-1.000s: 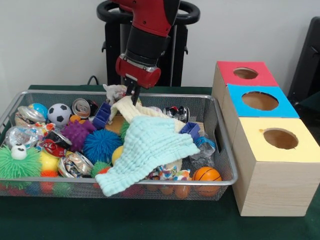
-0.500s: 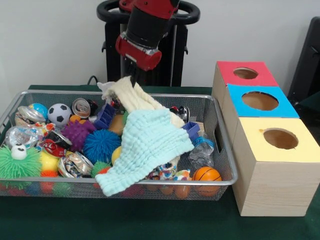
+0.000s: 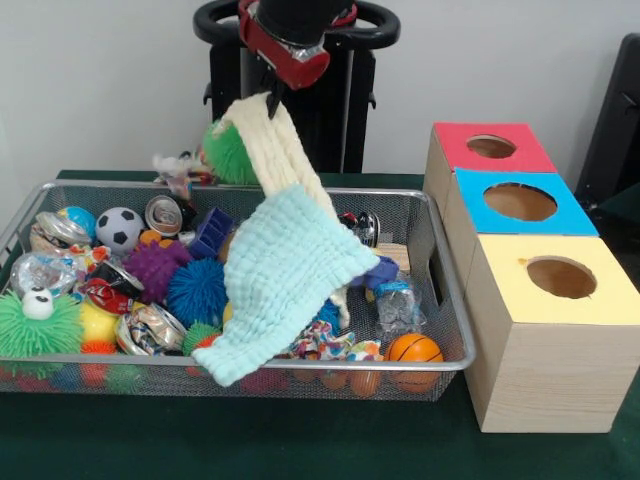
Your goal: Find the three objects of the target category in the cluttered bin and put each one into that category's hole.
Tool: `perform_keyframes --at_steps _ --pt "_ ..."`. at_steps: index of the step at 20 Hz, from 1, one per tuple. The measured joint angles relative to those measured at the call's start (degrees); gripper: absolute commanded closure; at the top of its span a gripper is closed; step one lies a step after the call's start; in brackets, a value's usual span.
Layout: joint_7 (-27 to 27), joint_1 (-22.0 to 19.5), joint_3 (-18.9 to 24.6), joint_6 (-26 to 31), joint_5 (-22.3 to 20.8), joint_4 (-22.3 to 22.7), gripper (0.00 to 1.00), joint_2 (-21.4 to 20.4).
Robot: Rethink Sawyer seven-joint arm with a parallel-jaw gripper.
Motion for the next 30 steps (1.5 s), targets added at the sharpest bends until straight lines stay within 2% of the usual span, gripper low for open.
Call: perform_keyframes --at_steps 2,7,15,30 --pt "0.0 -0.8 1.4 6.7 0.1 -1.3 1.0 -1.4" --pt "0.0 -1.9 3.5 13.1 0.1 -4.1 1.0 -2.7" --pt "0.0 -2.2 5.5 13.2 0.1 -6.0 1.0 -3.5" --pt "0.0 -2.2 6.2 13.2 0.0 -6.1 1.0 -4.0"
